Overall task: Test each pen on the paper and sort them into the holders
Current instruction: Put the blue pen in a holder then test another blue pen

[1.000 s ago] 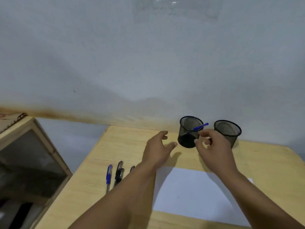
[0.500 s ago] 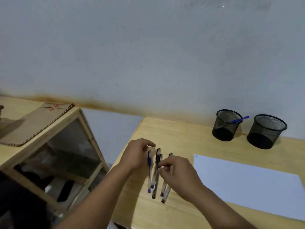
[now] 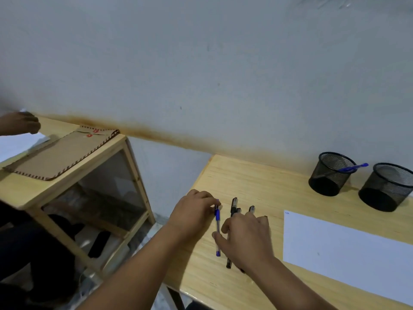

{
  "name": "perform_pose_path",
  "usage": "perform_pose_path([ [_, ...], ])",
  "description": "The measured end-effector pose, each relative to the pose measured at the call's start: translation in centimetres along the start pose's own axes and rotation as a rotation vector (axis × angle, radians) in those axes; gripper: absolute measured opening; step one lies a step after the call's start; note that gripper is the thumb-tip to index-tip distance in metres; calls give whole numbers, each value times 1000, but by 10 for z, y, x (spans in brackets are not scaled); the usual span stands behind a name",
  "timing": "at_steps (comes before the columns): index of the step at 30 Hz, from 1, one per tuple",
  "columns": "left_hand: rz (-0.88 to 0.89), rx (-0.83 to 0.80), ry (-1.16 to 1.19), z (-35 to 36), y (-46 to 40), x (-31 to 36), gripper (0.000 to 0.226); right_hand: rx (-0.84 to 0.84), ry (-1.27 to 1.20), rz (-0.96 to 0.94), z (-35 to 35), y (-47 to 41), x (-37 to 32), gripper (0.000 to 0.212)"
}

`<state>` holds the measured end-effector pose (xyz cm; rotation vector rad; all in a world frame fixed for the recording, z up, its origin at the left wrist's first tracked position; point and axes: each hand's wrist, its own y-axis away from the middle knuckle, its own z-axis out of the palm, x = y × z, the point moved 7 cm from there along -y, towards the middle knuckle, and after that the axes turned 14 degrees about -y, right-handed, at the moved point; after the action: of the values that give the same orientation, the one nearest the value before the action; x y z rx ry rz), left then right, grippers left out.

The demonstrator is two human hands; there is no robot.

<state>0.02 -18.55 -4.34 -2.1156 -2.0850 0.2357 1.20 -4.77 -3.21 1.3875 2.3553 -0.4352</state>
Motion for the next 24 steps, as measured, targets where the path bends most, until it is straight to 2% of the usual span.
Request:
perform_pose_path([
  [4,1,29,10,-4,7,-4,23,2,-76,39,0,1,1,32],
  [10,37,-9,38,-6,20,-8,20,-29,-349,140,-8,8,12,21],
  [13,59,37,55,-13,27,2,21,-56,-452,176,-20,20,24,13],
  [21,144,62,266,-30,34,51,12,-24,-508,161,-69,60,69,10],
  [24,197,97,278,-35,38,77,11,-21,-405,111,-82,72,83,6],
])
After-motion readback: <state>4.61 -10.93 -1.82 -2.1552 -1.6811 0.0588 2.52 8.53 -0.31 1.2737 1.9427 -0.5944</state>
